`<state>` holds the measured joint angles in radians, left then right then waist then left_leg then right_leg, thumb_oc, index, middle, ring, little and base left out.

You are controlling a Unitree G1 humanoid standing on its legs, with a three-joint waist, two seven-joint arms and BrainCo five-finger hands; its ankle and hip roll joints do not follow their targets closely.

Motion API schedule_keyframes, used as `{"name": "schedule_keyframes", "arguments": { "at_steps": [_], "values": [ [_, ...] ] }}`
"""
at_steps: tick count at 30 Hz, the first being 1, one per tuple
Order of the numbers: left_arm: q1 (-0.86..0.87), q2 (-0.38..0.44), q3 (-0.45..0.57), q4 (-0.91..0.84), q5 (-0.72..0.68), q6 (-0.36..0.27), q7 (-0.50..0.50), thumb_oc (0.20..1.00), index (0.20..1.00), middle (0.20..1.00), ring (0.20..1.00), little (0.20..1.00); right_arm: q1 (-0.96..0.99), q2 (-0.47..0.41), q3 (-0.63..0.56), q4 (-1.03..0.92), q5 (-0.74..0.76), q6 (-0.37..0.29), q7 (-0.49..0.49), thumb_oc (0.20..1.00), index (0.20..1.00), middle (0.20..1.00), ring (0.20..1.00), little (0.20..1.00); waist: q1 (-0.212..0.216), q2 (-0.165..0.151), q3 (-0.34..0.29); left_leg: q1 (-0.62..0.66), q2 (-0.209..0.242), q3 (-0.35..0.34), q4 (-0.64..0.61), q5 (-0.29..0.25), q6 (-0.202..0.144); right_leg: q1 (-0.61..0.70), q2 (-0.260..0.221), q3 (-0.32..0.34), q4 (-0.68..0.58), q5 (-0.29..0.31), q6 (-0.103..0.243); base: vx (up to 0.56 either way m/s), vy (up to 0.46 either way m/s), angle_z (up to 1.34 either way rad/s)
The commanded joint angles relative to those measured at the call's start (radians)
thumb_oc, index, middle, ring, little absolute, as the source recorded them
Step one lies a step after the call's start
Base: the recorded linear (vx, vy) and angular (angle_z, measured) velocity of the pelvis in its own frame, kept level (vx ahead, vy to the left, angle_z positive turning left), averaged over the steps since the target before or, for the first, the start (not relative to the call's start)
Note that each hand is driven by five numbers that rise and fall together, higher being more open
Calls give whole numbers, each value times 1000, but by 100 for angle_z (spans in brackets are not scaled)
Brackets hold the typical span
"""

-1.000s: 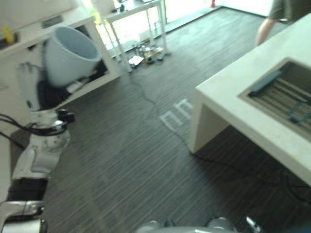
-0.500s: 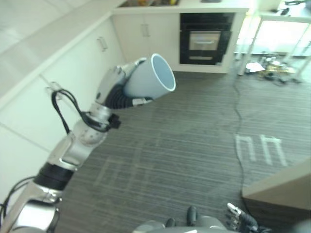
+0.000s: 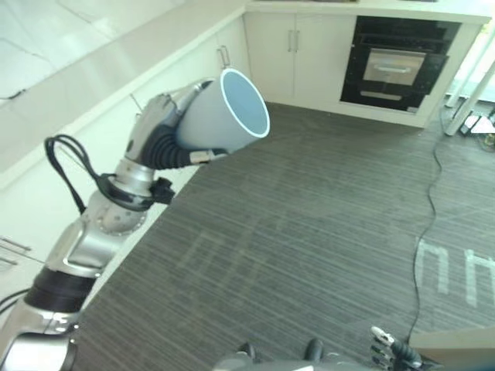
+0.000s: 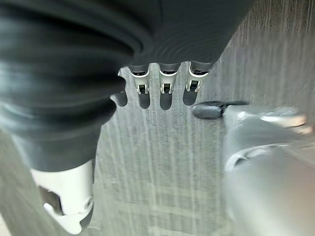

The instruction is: Place the dishes in the dishwasher.

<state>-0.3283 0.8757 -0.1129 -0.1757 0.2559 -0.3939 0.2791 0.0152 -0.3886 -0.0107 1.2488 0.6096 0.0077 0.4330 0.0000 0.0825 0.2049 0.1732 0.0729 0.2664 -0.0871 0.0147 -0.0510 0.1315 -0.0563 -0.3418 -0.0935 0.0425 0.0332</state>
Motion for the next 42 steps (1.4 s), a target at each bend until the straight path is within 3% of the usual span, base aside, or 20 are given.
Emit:
{"name": "schedule_keyframes", "arguments": {
  "at_steps": [1, 6, 11, 15, 17, 18, 20, 21, 22, 27, 28, 32, 38, 42],
  "values": [
    [-68, -4, 51, 27, -8, -38, 37, 200, 200, 200, 200, 200, -20, 17, 23, 46, -7, -12, 26, 1000, 1000, 1000, 1000, 1000, -24, -27, -33, -27, -46, -26, 16, -59, 0, 31, -30, 19, 53, -110, 71, 32, 46, -13],
    [-99, -36, 1, 23, 20, -38, 33, 200, 200, 200, 200, 200, -10, 40, 41, 26, 20, -32, 22, 1000, 1000, 1000, 1000, 1000, -54, -33, -36, -10, -57, -10, 28, -85, 22, 21, -34, 62, 60, -103, 78, 34, 51, -13],
    [-168, -45, -51, 26, -38, -39, -25, 200, 200, 200, 200, 200, 2, 51, 36, 0, 64, -40, -4, 1000, 1000, 1000, 1000, 1000, -92, -40, -35, 1, -77, 33, 64, -122, 51, -3, -47, 96, 93, -91, 93, 79, 90, -37],
    [-206, -44, -91, 34, -32, -18, -24, 200, 200, 200, 200, 200, 21, 76, 28, -60, 161, -32, -50, 1000, 1000, 1000, 1000, 1000, -128, -48, -15, 18, -72, 103, 72, -139, 68, -114, -98, 78, 167, -40, 142, -50, 42, -85],
    [-261, -30, -128, 67, -25, -22, -9, 200, 200, 200, 200, 200, 47, 80, -28, -73, 202, -19, -41, 1000, 1000, 1000, 1000, 1000, -176, -53, 4, 17, -63, 112, 56, -138, 75, -195, -119, 153, 216, 2, 184, -196, -63, -108],
    [-266, -32, -130, 73, -23, -23, -9, 200, 200, 200, 200, 200, 51, 80, -33, -75, 186, -17, -42, 1000, 1000, 1000, 1000, 1000, -179, -51, 4, 16, -60, 117, 53, -132, 73, -196, -117, 155, 222, -4, 182, -87, -45, -77],
    [-264, -47, -130, 97, 14, -1, 4, 200, 200, 200, 200, 200, 62, 84, -36, -71, 103, -5, -45, 1000, 1000, 1000, 1000, 1000, -174, -40, -2, 22, -51, 157, 36, -133, 73, -201, -132, 103, 300, -34, 193, -118, -103, -109],
    [-248, -58, -126, 93, 43, 24, 20, 200, 200, 200, 200, 200, 60, 87, -24, -63, 87, 14, -58, 1000, 1000, 1000, 1000, 1000, -160, -37, -10, 12, -32, 194, 31, -112, 64, -183, -132, 59, 286, -61, 172, -171, -427, -128],
    [-235, -82, -125, 88, 75, 73, 45, 200, 200, 200, 200, 200, 62, 79, -34, -12, 126, 33, -61, 1000, 1000, 1000, 1000, 1000, -150, -43, -14, -3, -22, 176, 49, -111, 51, -141, -101, 58, 211, -79, 138, -93, -456, -125],
    [-170, -44, -71, 92, 51, 71, 92, 200, 200, 200, 200, 200, 55, 33, -58, -16, 28, 27, -49, 1000, 1000, 1000, 1000, 1000, -116, -40, -35, -55, -41, 73, 103, -111, 37, -70, -45, 124, 73, -66, 92, 6, -177, -107],
    [-160, -31, -57, 87, 37, 67, 86, 200, 200, 200, 200, 200, 54, 27, -58, -16, 34, 26, -50, 1000, 1000, 1000, 1000, 1000, -109, -39, -38, -59, -42, 55, 102, -112, 35, -65, -42, 128, 67, -70, 89, -72, -99, -76],
    [-158, 5, -45, 64, -15, 49, 55, 200, 200, 200, 200, 200, 69, 16, -76, -4, 61, 11, -28, 1000, 1000, 1000, 1000, 1000, -116, -24, -51, -22, -5, 101, 23, -76, -6, -17, -49, 45, 34, -94, 97, 29, 31, 33],
    [-123, -2, -31, 49, -4, 72, 80, 200, 200, 200, 200, 200, 49, 34, -17, 19, -15, -23, -18, 1000, 1000, 1000, 1000, 1000, -74, -21, -62, -20, -20, 68, 10, -81, -3, 3, -66, 9, 41, -107, 98, -4, 86, 27],
    [-111, -11, -21, 30, 10, 113, 87, 200, 200, 200, 200, 200, 43, 36, 2, 24, -63, -10, -36, 1000, 1000, 1000, 1000, 1000, -56, -26, -68, -19, -24, 63, 7, -84, 1, 13, -71, -11, 45, -112, 102, -27, 59, 1]
  ]
}}
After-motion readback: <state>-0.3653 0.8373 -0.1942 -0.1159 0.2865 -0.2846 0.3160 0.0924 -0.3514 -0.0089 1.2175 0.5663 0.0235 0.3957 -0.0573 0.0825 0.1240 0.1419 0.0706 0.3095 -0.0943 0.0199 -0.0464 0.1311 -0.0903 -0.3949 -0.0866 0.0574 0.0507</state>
